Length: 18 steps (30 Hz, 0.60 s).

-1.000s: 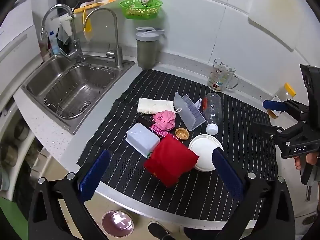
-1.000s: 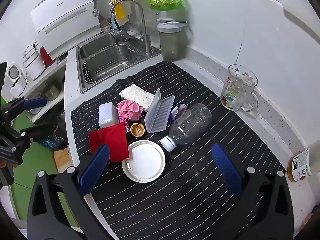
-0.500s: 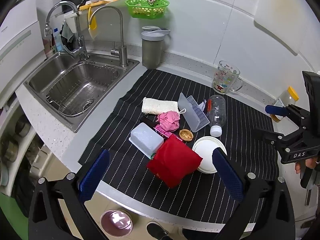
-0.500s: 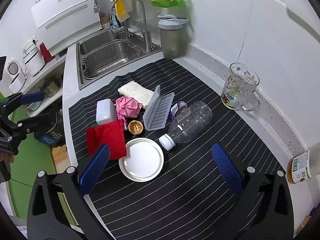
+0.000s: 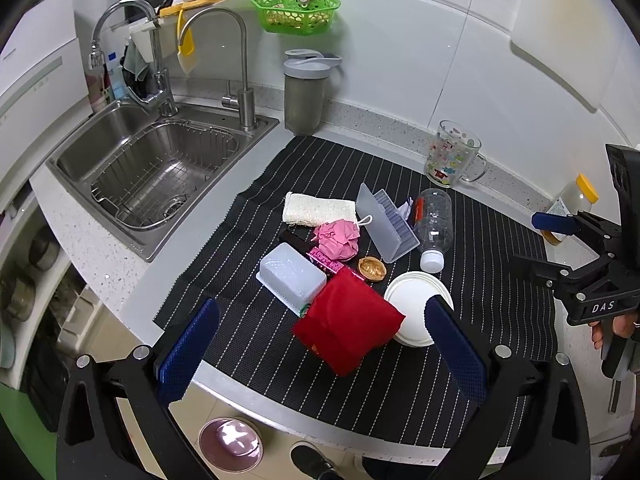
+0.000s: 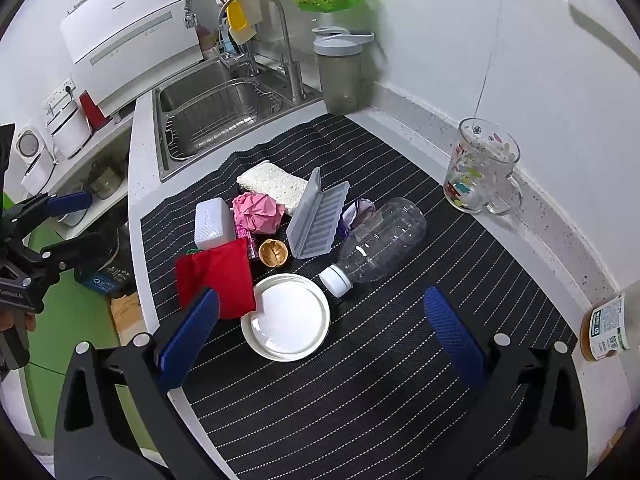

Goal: Collect trash

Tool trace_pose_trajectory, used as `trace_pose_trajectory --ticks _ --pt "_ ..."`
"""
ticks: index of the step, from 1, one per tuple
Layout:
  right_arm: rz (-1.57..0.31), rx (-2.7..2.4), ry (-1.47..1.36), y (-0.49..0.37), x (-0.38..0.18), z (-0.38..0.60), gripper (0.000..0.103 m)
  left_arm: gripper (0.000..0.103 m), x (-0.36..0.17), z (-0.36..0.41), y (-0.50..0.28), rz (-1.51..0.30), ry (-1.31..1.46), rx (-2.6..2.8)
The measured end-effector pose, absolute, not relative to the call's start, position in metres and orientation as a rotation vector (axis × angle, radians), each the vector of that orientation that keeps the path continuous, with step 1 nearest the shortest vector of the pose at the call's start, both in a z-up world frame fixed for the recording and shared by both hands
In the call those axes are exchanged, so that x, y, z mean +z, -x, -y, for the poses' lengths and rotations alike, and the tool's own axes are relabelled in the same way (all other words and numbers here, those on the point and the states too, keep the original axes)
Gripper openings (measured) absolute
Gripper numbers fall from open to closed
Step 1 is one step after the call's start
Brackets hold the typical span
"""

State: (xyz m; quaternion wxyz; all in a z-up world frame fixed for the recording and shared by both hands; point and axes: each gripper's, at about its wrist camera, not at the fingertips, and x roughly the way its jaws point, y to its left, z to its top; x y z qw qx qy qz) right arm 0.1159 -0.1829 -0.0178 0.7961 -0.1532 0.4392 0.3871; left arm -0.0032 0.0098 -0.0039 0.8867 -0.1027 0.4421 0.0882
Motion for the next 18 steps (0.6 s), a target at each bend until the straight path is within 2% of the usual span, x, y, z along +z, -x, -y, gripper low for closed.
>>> trace_pose_trajectory --ticks 18 --pt "-0.946 0.841 0.336 -0.1098 -0.0197 0.1824 0.100 0.098 -0.0016 -0.0092 0.0024 -0.918 0.207 0.184"
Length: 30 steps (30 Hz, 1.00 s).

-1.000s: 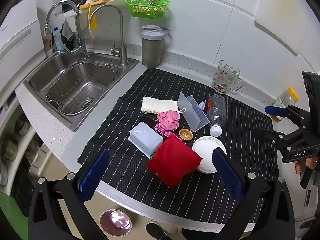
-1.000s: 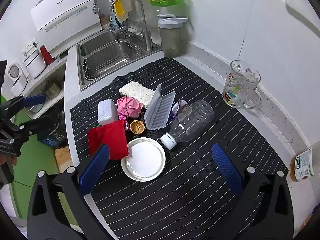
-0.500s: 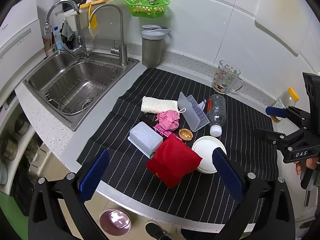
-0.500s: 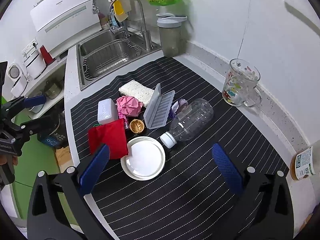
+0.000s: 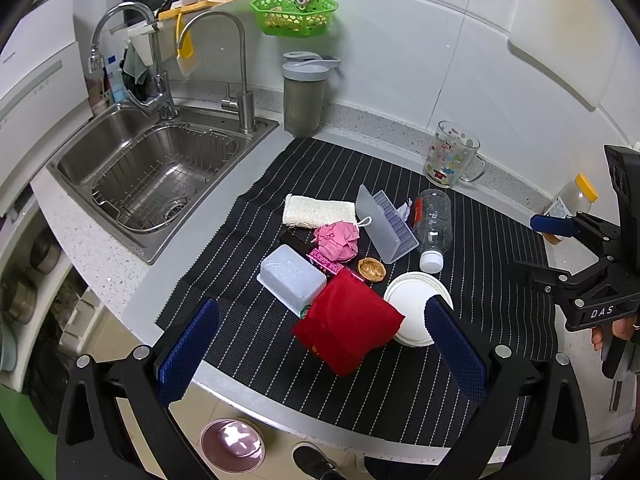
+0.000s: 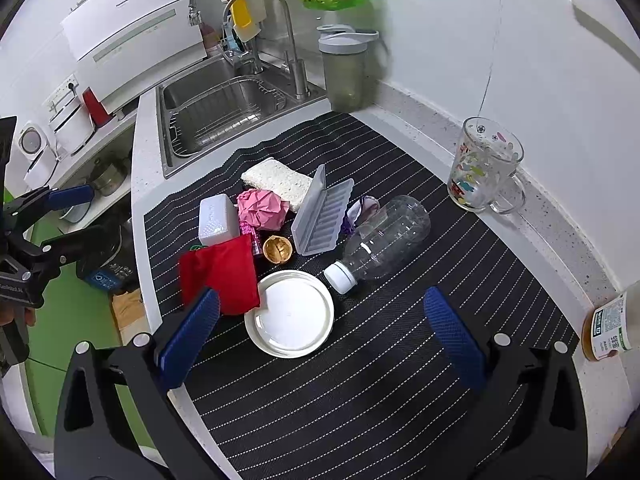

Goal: Collect trash

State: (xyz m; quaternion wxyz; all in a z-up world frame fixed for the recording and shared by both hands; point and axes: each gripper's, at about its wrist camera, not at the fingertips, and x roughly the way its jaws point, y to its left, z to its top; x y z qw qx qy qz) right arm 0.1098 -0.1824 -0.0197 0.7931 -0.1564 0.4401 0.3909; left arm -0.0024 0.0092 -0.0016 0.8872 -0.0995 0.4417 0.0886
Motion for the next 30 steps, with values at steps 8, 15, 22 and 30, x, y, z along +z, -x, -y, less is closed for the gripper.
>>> trace_pose_trajectory --ticks 8,15,22,30 --pt "-0.949 0.840 0.336 -0.110 -0.020 0.183 0.100 0.098 -0.002 -0.009 0.002 -0.918 0.207 0.184" --pt "-0.951 0.841 0.337 -0.111 -0.021 0.183 0.100 0.098 -0.002 -0.009 0.002 -0.919 0.207 0.184" --pt "-0.958 0.843 0.342 -0.111 -0.024 0.185 0.100 0.098 -0.003 -0.007 0.002 -0.925 0.208 0.184" --pt "-0.979 0.837 0.343 -0.114 -0.029 0.186 0.100 0.098 -0.013 -0.008 -0.005 -0.944 0.214 0.182"
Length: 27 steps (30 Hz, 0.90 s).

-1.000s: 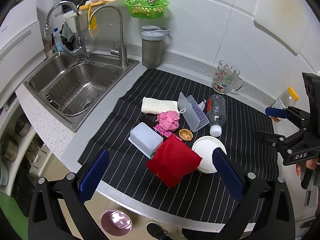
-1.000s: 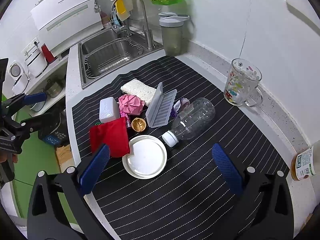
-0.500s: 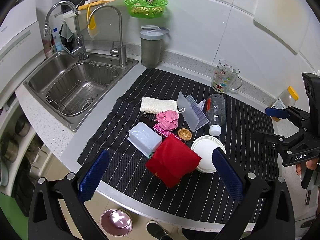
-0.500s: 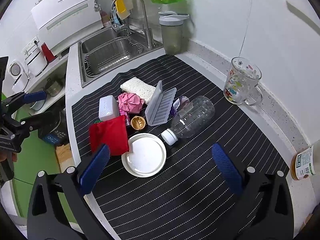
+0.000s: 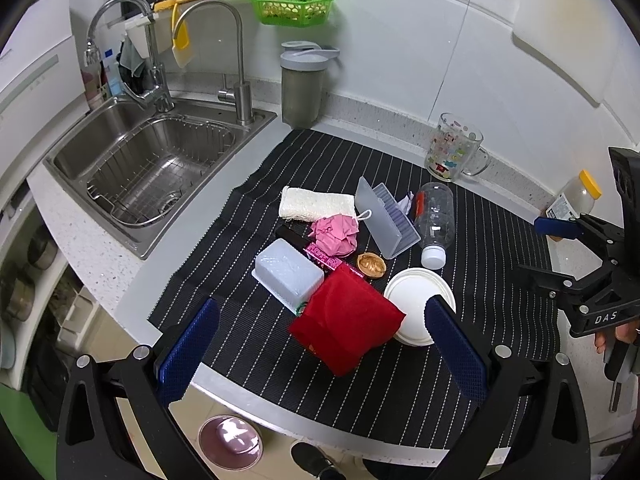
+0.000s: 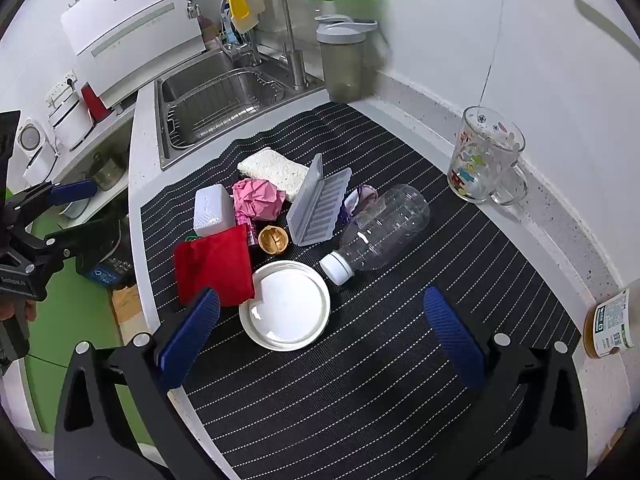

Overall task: Collect trash
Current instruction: 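Grasp the red cloth bag with the left gripper while the right gripper grasps the white plate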

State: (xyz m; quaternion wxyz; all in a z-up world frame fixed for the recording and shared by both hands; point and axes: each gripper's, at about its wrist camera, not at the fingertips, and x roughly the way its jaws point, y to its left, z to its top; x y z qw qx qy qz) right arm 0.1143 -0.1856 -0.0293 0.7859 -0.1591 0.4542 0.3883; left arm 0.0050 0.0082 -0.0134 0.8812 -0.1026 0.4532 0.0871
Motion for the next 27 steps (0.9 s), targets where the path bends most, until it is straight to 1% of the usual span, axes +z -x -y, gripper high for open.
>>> trace_pose_trajectory --ticks 3,8,17,19,21,22,23,24,25,27 --pt "-0.992 0.834 0.343 -0.116 -0.034 0.187 0.100 0.098 -0.026 -0.013 -0.010 -0.970 0.234 0.183" --pt "-1.021 0.833 0.345 -0.120 -0.045 0.190 0.100 0.098 -0.062 -0.019 -0.023 -1.048 0.279 0.191" --pt "-1.061 0.826 0.348 -0.131 -0.061 0.196 0.100 0.098 -0.120 -0.023 -0.042 -1.156 0.435 0.179" --pt "-1.069 0.824 0.348 -0.133 -0.063 0.198 0.100 0.094 -0.128 -0.022 -0.043 -1.157 0.466 0.171" --pt "-1.076 0.820 0.348 -0.135 -0.066 0.200 0.100 0.068 -0.131 -0.021 -0.043 -1.162 0.476 0.167" --pt "-1.079 0.818 0.347 -0.137 -0.068 0.200 0.100 0.062 -0.132 -0.020 -0.044 -1.166 0.475 0.169" --pt "-1.083 0.817 0.347 -0.138 -0.070 0.201 0.100 0.044 -0.133 -0.020 -0.044 -1.166 0.477 0.167" --pt "-1.085 0.817 0.348 -0.138 -0.071 0.201 0.100 0.032 -0.134 -0.020 -0.044 -1.168 0.483 0.166" --pt "-1.088 0.818 0.349 -0.139 -0.072 0.201 0.100 0.031 -0.135 -0.021 -0.045 -1.168 0.484 0.163" --pt "-1.089 0.820 0.350 -0.138 -0.073 0.201 0.100 0.022 -0.134 -0.020 -0.045 -1.161 0.478 0.152"
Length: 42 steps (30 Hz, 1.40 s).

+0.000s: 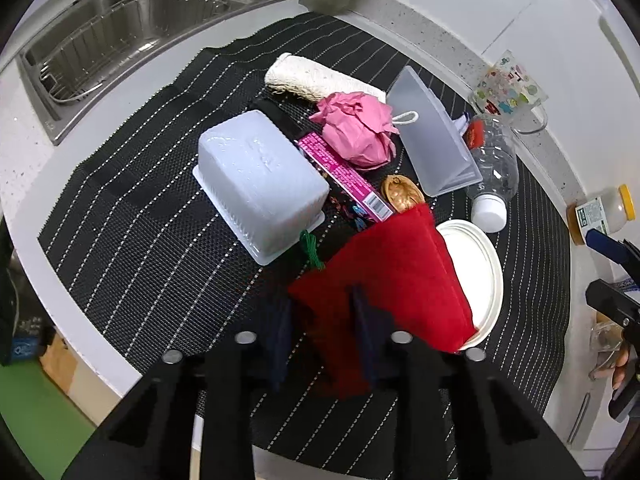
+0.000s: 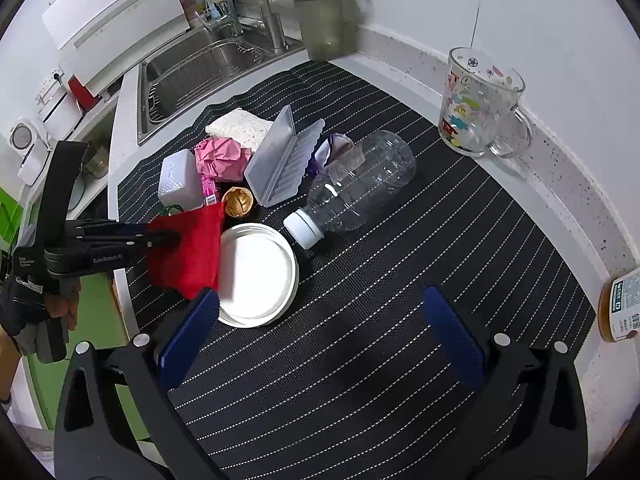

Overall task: Collect trash
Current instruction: 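Grasp the red cloth bag with the left gripper while the right gripper grasps the white plate, then carry the red bag and white plate to the pink bin and release both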

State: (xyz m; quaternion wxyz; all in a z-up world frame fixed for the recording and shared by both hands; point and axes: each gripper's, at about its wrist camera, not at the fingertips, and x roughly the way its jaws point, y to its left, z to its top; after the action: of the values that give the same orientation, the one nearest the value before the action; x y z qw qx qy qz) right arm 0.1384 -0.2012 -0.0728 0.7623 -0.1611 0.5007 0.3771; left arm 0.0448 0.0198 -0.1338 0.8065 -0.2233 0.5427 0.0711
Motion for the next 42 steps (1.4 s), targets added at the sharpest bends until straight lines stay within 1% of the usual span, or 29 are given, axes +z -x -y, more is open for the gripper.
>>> trace_pose_trajectory --ticks 3,5,14,20,25,26,27,28,29,30,31,32,33,34,35,36,37,38,39,42 --pt "-1.092 0.824 0.353 -0.138 -0.074 0.199 0.100 0.013 -0.128 -0.018 -0.043 -1.146 0.462 0.144" --pt "-1.090 0.826 0.356 -0.137 -0.074 0.198 0.100 0.012 -0.121 -0.018 -0.042 -1.126 0.455 0.143" --pt "-1.091 0.821 0.381 -0.132 -0.085 0.181 0.100 0.011 -0.056 -0.012 -0.027 -1.014 0.332 0.148" --pt "-1.132 0.758 0.387 -0.140 -0.109 0.167 0.100 0.011 -0.031 -0.015 -0.022 -0.973 0.254 0.173" --pt "-1.164 0.752 0.410 -0.144 -0.130 0.160 0.100 0.011 -0.027 -0.020 -0.018 -0.964 0.245 0.173" --pt "-1.172 0.756 0.412 -0.145 -0.134 0.159 0.095 0.011 -0.028 -0.021 -0.019 -0.964 0.248 0.173" --pt "-1.178 0.754 0.416 -0.145 -0.136 0.159 0.080 0.011 -0.029 -0.022 -0.019 -0.965 0.251 0.172" --pt "-1.187 0.752 0.423 -0.146 -0.140 0.159 0.072 0.011 -0.031 -0.023 -0.019 -0.966 0.255 0.171" --pt "-1.195 0.756 0.423 -0.146 -0.142 0.159 0.062 0.011 -0.033 -0.024 -0.020 -0.968 0.260 0.170" --pt "-1.205 0.771 0.413 -0.146 -0.144 0.159 0.055 0.011 -0.034 -0.024 -0.019 -0.969 0.262 0.169" --pt "-1.207 0.787 0.400 -0.146 -0.145 0.160 0.052 0.011 -0.035 -0.023 -0.019 -0.970 0.265 0.168" --pt "-1.211 0.801 0.394 -0.146 -0.145 0.160 0.046 0.011 -0.036 -0.023 -0.019 -0.970 0.268 0.167" --pt "-1.213 0.816 0.387 -0.145 -0.144 0.160 0.037 0.011 -0.037 -0.023 -0.020 -0.972 0.272 0.165" --pt "-1.219 0.832 0.374 -0.144 -0.143 0.161 0.032 0.011 -0.038 -0.023 -0.020 -0.973 0.275 0.164" --pt "-1.223 0.841 0.367 -0.143 -0.143 0.160 0.020 0.011 -0.039 -0.022 -0.020 -0.972 0.278 0.163" --pt "-1.224 0.846 0.365 -0.142 -0.142 0.160 0.014 0.011 -0.039 -0.021 -0.020 -0.971 0.279 0.162" --pt "-1.224 0.847 0.366 -0.142 -0.140 0.159 0.013 0.011 -0.039 -0.020 -0.021 -0.970 0.280 0.161" --pt "-1.227 0.852 0.357 -0.143 -0.139 0.160 0.006 0.011 -0.039 -0.020 -0.021 -0.969 0.281 0.161" --pt "-1.233 0.856 0.346 -0.143 -0.139 0.160 0.004 0.011 -0.038 -0.019 -0.021 -0.967 0.283 0.161" --pt "-1.211 0.860 0.344 -0.143 -0.129 0.164 0.003 0.011 -0.035 -0.017 -0.019 -0.959 0.283 0.168"
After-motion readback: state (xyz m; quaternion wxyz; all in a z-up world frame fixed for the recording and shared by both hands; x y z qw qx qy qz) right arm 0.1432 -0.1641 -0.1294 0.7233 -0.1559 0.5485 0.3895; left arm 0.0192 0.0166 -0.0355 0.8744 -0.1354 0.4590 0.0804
